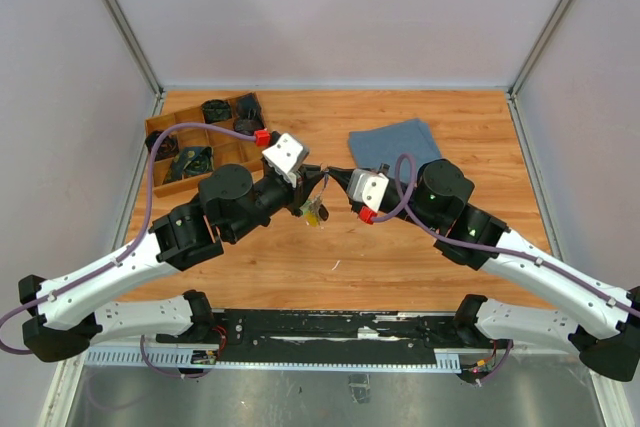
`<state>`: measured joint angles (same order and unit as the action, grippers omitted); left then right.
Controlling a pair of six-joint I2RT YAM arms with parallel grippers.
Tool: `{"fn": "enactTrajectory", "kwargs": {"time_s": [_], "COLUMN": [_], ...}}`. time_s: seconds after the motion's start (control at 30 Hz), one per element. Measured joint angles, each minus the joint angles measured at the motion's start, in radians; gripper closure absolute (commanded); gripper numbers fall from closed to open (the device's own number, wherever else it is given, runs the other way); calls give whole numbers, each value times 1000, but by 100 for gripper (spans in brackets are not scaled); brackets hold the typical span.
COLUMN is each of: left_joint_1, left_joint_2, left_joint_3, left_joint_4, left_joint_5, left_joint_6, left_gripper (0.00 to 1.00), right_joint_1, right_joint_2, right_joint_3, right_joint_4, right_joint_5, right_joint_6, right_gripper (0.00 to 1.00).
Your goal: Put the keys on the keyring
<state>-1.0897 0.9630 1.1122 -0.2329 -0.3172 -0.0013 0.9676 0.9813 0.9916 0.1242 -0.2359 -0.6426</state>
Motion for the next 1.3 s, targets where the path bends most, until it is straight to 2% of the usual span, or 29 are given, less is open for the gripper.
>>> {"fn": "enactTrajectory", "kwargs": {"time_s": [1.3], "left_joint_1": [1], "left_joint_2": [10], "left_joint_3": [-2], "left_joint_4": [44], "left_joint_5": [3], "left_joint_6": [-2], "left_gripper": [99], "right_joint_1": [0], "right_joint_2": [-25], "right_joint_3": [-50], "right_joint_4": [92], "right_joint_5": [43], "right_joint_6": [63], "right_gripper": [99]}}
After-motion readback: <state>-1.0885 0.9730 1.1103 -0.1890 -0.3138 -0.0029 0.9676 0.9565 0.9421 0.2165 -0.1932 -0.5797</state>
